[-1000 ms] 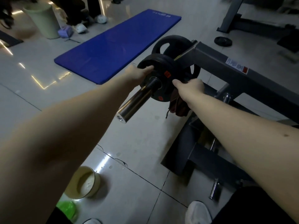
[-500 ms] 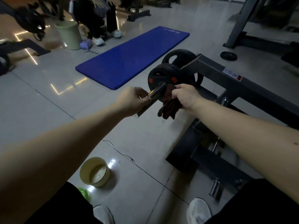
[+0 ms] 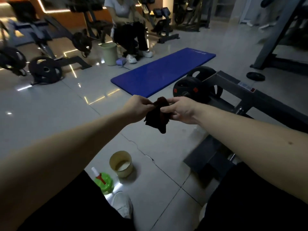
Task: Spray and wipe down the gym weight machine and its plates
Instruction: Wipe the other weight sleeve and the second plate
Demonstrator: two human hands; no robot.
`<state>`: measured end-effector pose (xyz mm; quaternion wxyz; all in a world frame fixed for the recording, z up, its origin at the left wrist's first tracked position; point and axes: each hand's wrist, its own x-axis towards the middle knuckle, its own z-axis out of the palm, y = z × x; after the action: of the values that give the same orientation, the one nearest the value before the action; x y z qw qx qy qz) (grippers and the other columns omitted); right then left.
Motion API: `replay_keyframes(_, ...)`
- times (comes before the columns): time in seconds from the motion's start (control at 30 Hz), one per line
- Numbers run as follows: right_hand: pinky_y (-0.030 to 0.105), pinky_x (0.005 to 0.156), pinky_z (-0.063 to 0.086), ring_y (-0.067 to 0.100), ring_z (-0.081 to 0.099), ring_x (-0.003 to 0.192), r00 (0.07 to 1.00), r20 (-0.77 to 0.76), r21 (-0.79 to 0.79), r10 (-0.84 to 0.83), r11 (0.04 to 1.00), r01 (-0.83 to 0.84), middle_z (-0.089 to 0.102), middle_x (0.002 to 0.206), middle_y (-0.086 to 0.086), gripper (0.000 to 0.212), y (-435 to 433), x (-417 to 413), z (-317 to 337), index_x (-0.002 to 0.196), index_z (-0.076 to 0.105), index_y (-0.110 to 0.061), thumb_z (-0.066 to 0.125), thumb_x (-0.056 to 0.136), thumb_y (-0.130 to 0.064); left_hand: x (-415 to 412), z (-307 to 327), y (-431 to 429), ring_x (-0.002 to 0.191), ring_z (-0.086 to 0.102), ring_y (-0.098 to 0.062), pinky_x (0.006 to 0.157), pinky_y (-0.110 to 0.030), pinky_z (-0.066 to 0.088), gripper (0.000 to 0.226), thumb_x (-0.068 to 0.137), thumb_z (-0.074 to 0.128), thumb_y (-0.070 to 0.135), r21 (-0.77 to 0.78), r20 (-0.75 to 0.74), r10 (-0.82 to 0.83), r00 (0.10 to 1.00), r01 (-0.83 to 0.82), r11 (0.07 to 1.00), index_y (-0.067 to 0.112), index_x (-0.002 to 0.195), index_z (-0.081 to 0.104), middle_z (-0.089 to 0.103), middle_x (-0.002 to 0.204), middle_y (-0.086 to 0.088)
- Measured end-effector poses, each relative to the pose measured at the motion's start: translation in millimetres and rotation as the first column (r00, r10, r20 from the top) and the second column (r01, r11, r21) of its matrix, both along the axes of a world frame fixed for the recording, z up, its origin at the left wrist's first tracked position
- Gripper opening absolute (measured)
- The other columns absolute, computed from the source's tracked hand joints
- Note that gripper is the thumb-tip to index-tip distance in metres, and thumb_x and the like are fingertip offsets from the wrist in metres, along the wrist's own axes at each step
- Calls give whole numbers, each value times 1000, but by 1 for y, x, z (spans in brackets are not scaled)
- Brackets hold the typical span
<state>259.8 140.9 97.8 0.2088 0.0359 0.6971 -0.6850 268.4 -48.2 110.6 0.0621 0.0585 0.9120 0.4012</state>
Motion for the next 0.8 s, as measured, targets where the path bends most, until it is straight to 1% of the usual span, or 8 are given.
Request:
replay_keyframes(0.07, 36, 93, 59, 26, 72, 109, 999, -1, 65, 48, 997, -47, 76, 111, 15, 31, -14, 7, 5, 117, 68, -2, 69, 88, 10, 15, 6, -13, 88, 67, -23, 82, -40, 58, 20, 100, 62, 23, 25, -1, 59, 998, -59, 998, 8, 95, 75, 72, 96, -12)
replay_keyframes(0.2, 34, 83, 62, 25, 71, 100, 991, -48, 322, 123, 941, -101, 74, 106, 13, 22, -46, 21, 6, 111, 70, -4, 65, 90, 2, 38, 5, -38, 82, 65, -19, 66, -28, 54, 18, 98, 61, 20, 40, 23, 233, 972, -233, 972, 8, 92, 73, 70, 89, -9)
replay_keyframes(0.3, 32, 74, 61, 25, 71, 95, 989, -71, 351, 129, 932, -96, 73, 106, 17, 24, -61, 27, -9, 111, 70, 2, 60, 90, -1, 50, -5, -58, 79, 64, -21, 66, -31, 55, 19, 94, 58, 13, 98, 65, 362, 930, -366, 925, 5, 84, 72, 66, 82, -10)
replay_keyframes(0.4, 39, 91, 60, 27, 69, 103, 983, -47, 344, 179, 927, -152, 71, 111, 16, 21, -75, 21, -19, 108, 72, -2, 63, 89, -1, 49, -12, -75, 76, 65, -23, 68, -32, 56, 23, 94, 53, 12, 64, 145, 410, 900, -422, 904, -3, 93, 71, 65, 86, -15)
replay_keyframes(0.5, 42, 102, 52, 22, 62, 112, 979, -9, 354, 202, 917, -186, 70, 116, 6, 23, -91, 9, -27, 114, 69, -13, 68, 92, -9, 42, -15, -94, 82, 71, -27, 72, -32, 61, 25, 96, 56, 19, 79, 220, 376, 900, -401, 913, -2, 104, 69, 70, 96, -18)
replay_keyframes(0.6, 46, 96, 56, 24, 66, 112, 983, 33, 267, 178, 947, -180, 72, 114, 10, 22, -111, -4, -37, 116, 65, -11, 62, 96, -6, 34, -25, -118, 93, 71, -28, 83, -37, 62, 34, 93, 72, 34, 54, 251, 218, 943, -239, 970, 7, 112, 64, 70, 105, -13)
replay_keyframes(0.7, 41, 86, 60, 27, 66, 105, 973, 57, 275, 225, 933, -231, 67, 113, 17, 26, -132, -16, -51, 114, 64, -8, 48, 98, 4, 25, -48, -140, 85, 71, -26, 79, -39, 63, 29, 96, 68, 18, -47, 188, 169, 968, -163, 985, 9, 124, 63, 70, 100, -13)
replay_keyframes(0.8, 33, 70, 57, 24, 66, 93, 958, 72, 386, 279, 877, -284, 67, 106, 15, 30, -151, -32, -75, 106, 67, -8, 41, 98, 7, 14, -84, -166, 80, 73, -30, 82, -49, 62, 23, 96, 53, 14, -67, 195, 238, 952, -229, 971, 4, 102, 73, 73, 88, -17)
